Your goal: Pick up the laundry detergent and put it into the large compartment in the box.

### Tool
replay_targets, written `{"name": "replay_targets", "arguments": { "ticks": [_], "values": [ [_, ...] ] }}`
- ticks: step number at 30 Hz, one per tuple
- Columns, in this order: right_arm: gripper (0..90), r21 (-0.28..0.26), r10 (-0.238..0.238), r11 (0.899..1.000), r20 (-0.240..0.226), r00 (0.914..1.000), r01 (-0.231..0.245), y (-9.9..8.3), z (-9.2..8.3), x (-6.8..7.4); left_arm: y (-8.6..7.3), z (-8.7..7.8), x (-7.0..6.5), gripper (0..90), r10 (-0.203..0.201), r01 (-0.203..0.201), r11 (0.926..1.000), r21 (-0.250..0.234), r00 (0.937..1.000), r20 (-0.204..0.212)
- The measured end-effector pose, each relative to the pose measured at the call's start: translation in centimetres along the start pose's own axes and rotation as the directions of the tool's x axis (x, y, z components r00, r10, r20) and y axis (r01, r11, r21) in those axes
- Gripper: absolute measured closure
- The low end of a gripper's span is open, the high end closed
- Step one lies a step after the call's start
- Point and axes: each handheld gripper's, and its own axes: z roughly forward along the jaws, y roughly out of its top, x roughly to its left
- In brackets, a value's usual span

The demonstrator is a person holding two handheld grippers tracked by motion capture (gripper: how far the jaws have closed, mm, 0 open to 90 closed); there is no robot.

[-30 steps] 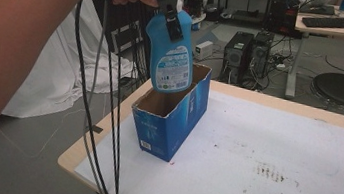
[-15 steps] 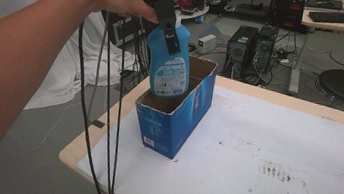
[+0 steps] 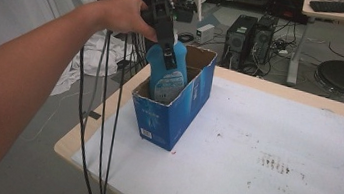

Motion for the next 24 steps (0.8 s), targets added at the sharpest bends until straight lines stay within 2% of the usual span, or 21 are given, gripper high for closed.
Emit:
{"name": "replay_targets", "arguments": {
  "ticks": [9, 14, 24],
  "values": [
    [1.2, 0.010, 0.010, 1.000, -0.007, 0.9999, -0.010, -0.1, 0.5, -0.1, -0.6, 4.2, 0.3, 38.1, 0.000, -0.001, 0.9996, 0.027, 0.9996, 0.028],
    [1.2, 0.011, 0.015, 1.000, -0.006, 0.9999, -0.015, -0.2, 0.5, -0.1, -0.7, 5.0, 0.4, 38.1, -0.006, 0.005, 0.9997, 0.024, 0.9995, 0.032],
    [1.2, 0.010, 0.009, 1.000, -0.004, 1.0000, -0.009, -0.2, 0.5, -0.1, -0.6, 7.0, 0.4, 38.1, -0.002, 0.000, 0.9970, 0.077, 0.9996, 0.028]
  ]
}}
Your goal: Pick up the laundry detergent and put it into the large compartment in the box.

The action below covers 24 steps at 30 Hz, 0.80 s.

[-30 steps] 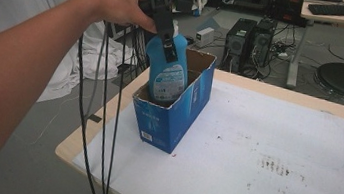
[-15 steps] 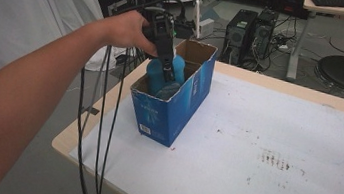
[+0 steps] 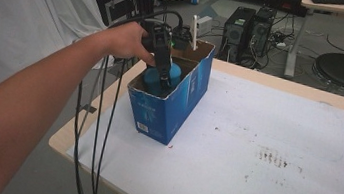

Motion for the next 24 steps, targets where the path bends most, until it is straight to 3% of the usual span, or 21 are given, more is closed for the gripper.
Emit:
{"name": "replay_targets", "arguments": {
  "ticks": [3, 21, 24],
  "values": [
    [1.2, -0.005, 0.002, 1.000, -0.002, 1.0000, -0.002, -0.08, 0.05, 0.04, 0.14, 0.69, -0.04, 38.1, -0.004, 0.004, 1.0000, 0.001, 1.0000, -0.001],
    [1.2, -0.005, -0.004, 1.000, -0.001, 1.0000, 0.004, -0.03, 0.31, 0.11, 0.27, 0.72, 0.19, 37.3, -0.032, 0.032, 0.9994, -0.009, 0.9994, 0.013],
    [1.2, -0.004, -0.002, 1.000, -0.001, 1.0000, 0.002, -0.04, 0.27, 0.19, 0.10, 0.51, 0.32, 31.4, -0.050, 0.050, 0.9987, -0.011, 0.9987, 0.008]
  ]
}}
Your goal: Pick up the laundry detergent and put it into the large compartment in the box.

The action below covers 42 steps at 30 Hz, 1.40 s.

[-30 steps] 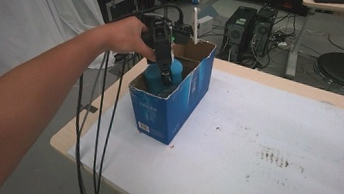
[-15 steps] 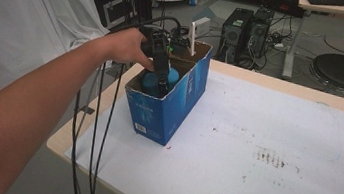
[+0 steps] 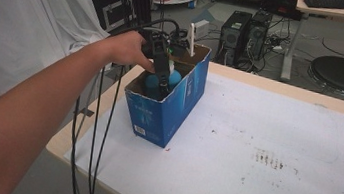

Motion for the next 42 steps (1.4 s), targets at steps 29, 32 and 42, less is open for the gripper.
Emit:
{"name": "replay_targets", "arguments": {
  "ticks": [29, 32, 42],
  "values": [
    [1.2, -0.034, -0.013, 0.999, 0.023, 0.9997, 0.014, -0.5, -1.2, 1.0, -0.5, -8.6, -3.5, 23.6, -0.076, 0.084, 0.9727, -0.216, 0.9962, 0.043],
    [1.2, -0.035, -0.012, 0.999, 0.025, 0.9996, 0.013, -0.6, -1.4, 1.3, -0.1, -8.6, -4.0, 23.7, -0.076, 0.083, 0.9716, -0.222, 0.9962, 0.041],
    [1.2, -0.058, -0.018, 0.998, 0.040, 0.9990, 0.021, -1.1, -2.1, 1.7, 1.6, -8.1, -6.2, 1.9, 0.031, -0.030, 0.9818, -0.187, 0.9995, 0.001]
  ]
}}
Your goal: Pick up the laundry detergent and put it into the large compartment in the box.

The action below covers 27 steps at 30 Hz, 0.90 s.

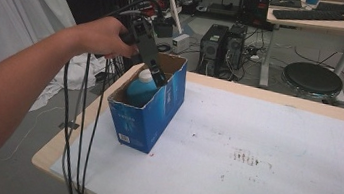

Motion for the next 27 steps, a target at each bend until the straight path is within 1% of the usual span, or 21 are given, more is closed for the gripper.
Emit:
{"name": "replay_targets", "arguments": {
  "ticks": [4, 7, 8, 9, 11, 12, 13, 15, 16, 17, 20, 21, 23, 24, 25, 27],
  "values": [
    [1.2, -0.007, -0.001, 1.000, 0.001, 1.0000, 0.001, -0.1, -0.2, 0.2, 0.9, 0.2, -1.0, 1.8, 0.047, -0.047, 0.9989, -0.006, 0.9989, -0.007],
    [1.2, -0.009, -0.002, 1.000, 0.003, 1.0000, 0.002, -0.2, -0.2, 0.3, 1.9, 0.4, -1.8, 1.8, 0.088, -0.088, 0.9961, 0.008, 0.9961, -0.004],
    [1.2, -0.011, -0.001, 1.000, 0.004, 1.0000, 0.001, -0.3, -0.3, 0.3, 2.3, 0.4, -2.1, 1.8, 0.106, -0.106, 0.9943, 0.012, 0.9944, -0.009],
    [1.2, -0.015, 0.000, 1.000, 0.005, 1.0000, 0.000, -0.3, -0.3, 0.4, 3.0, 0.4, -2.5, 1.8, 0.117, -0.117, 0.9930, 0.011, 0.9931, -0.007],
    [1.2, -0.018, 0.001, 1.000, 0.008, 1.0000, -0.001, -0.4, -0.4, 0.4, 3.7, 0.5, -2.9, 1.8, 0.133, -0.132, 0.9911, 0.012, 0.9912, 0.000],
    [1.2, -0.018, 0.001, 1.000, 0.008, 1.0000, -0.001, -0.4, -0.4, 0.4, 3.7, 0.5, -2.9, 1.8, 0.133, -0.132, 0.9911, 0.012, 0.9912, 0.000],
    [1.2, -0.018, 0.000, 1.000, 0.008, 1.0000, 0.000, -0.4, -0.4, 0.4, 4.7, 0.6, -3.5, 1.8, 0.156, -0.156, 0.9875, 0.020, 0.9877, 0.003],
    [1.2, -0.023, 0.003, 1.000, 0.007, 1.0000, -0.003, -0.4, -0.4, 0.6, 5.7, 0.8, -4.2, 1.8, 0.176, -0.176, 0.9842, 0.018, 0.9844, 0.006],
    [1.2, -0.023, -0.004, 1.000, 0.009, 0.9999, 0.004, -0.4, -0.4, 0.6, 6.5, 0.9, -4.7, 1.8, 0.190, -0.190, 0.9815, 0.020, 0.9817, 0.006],
    [1.2, -0.026, -0.003, 1.000, 0.008, 1.0000, 0.003, -0.3, -0.5, 0.6, 7.4, 1.0, -5.1, 1.8, 0.210, -0.210, 0.9774, 0.027, 0.9777, 0.003],
    [1.2, -0.028, -0.005, 1.000, 0.009, 1.0000, 0.005, -0.3, -0.5, 0.7, 9.3, 1.2, -6.0, 1.8, 0.228, -0.228, 0.9732, 0.027, 0.9736, 0.005],
    [1.2, -0.027, -0.002, 1.000, 0.008, 1.0000, 0.002, -0.3, -0.6, 0.7, 9.9, 1.3, -6.3, 1.9, 0.237, -0.238, 0.9709, 0.030, 0.9713, 0.009],
    [1.2, -0.025, 0.002, 1.000, 0.009, 1.0000, -0.002, -0.3, -0.6, 0.7, 11.4, 1.6, -6.8, 1.9, 0.252, -0.252, 0.9672, 0.035, 0.9678, 0.004],
    [1.2, -0.025, 0.002, 1.000, 0.009, 1.0000, -0.002, -0.3, -0.6, 0.7, 11.4, 1.6, -6.8, 1.9, 0.252, -0.252, 0.9672, 0.035, 0.9678, 0.004],
    [1.2, -0.022, 0.007, 1.000, 0.009, 0.9999, -0.007, -0.3, -0.6, 0.8, 12.4, 1.9, -7.2, 1.9, 0.259, -0.259, 0.9652, 0.033, 0.9658, 0.005],
    [1.2, -0.023, 0.004, 1.000, 0.007, 1.0000, -0.004, -0.3, -0.6, 0.8, 13.4, 2.5, -7.6, 1.9, 0.257, -0.257, 0.9659, 0.034, 0.9665, 0.006]
  ]
}}
